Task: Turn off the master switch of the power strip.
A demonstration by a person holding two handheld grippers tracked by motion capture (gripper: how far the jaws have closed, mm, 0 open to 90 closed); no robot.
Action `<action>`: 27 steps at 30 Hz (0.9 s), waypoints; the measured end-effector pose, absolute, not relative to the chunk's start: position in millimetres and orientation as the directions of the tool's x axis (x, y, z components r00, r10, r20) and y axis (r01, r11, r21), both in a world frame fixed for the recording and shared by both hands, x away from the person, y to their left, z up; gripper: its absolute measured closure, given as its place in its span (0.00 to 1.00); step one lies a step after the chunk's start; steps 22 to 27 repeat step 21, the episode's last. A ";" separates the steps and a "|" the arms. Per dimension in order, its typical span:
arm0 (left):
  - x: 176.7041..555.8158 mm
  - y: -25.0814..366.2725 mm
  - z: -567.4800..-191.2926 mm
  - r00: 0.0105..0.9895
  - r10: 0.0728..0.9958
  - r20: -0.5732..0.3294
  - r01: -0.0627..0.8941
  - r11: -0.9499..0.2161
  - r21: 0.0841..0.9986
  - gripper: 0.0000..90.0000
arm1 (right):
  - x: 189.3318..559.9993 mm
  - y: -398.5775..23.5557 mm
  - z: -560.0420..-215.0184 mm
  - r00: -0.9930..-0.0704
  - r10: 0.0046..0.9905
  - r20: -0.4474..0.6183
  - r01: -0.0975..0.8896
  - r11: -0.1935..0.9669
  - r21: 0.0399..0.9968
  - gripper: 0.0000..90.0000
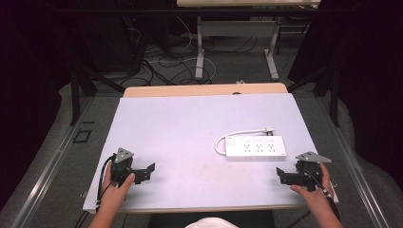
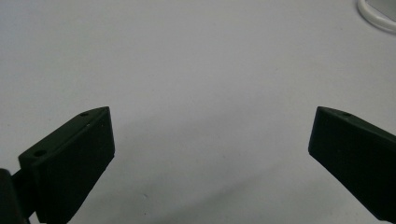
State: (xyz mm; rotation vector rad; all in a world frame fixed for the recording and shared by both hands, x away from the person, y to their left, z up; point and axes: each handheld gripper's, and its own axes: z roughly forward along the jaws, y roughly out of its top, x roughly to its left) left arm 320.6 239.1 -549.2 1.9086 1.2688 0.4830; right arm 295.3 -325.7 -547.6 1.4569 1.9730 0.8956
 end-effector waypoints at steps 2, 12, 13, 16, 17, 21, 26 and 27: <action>320.6 239.5 -549.0 0.434 0.895 -0.097 0.601 -0.208 0.771 0.00 | 295.7 -328.5 -549.6 -0.274 0.962 -0.020 0.619 0.193 0.761 0.00; 321.2 239.3 -549.4 0.431 0.897 -0.098 0.604 -0.206 0.770 0.00 | 295.7 -335.2 -551.9 -0.255 0.967 -0.014 0.634 0.178 0.753 0.00; 321.3 239.6 -549.4 0.431 0.897 -0.098 0.604 -0.206 0.770 0.00 | 295.5 -335.4 -551.8 -0.253 0.967 -0.013 0.635 0.176 0.752 0.00; 321.5 240.2 -549.7 0.431 0.897 -0.099 0.603 -0.205 0.771 0.00 | 295.1 -335.5 -550.7 -0.241 0.970 -0.003 0.642 0.162 0.749 0.00; 321.6 240.7 -549.8 0.432 0.897 -0.095 0.602 -0.208 0.771 0.00 | 294.8 -335.2 -550.4 -0.240 0.971 0.001 0.644 0.158 0.748 0.00; 321.6 241.3 -549.7 0.428 0.899 -0.096 0.604 -0.205 0.770 0.00 | 294.6 -334.7 -548.6 -0.237 0.972 -0.004 0.660 0.164 0.733 0.00; 321.6 241.3 -549.7 0.428 0.899 -0.096 0.604 -0.205 0.770 0.00 | 294.6 -334.7 -548.6 -0.237 0.972 -0.004 0.660 0.164 0.733 0.00; 321.6 241.3 -549.7 0.428 0.899 -0.096 0.604 -0.205 0.770 0.00 | 294.6 -334.7 -548.6 -0.237 0.972 -0.004 0.660 0.164 0.733 0.00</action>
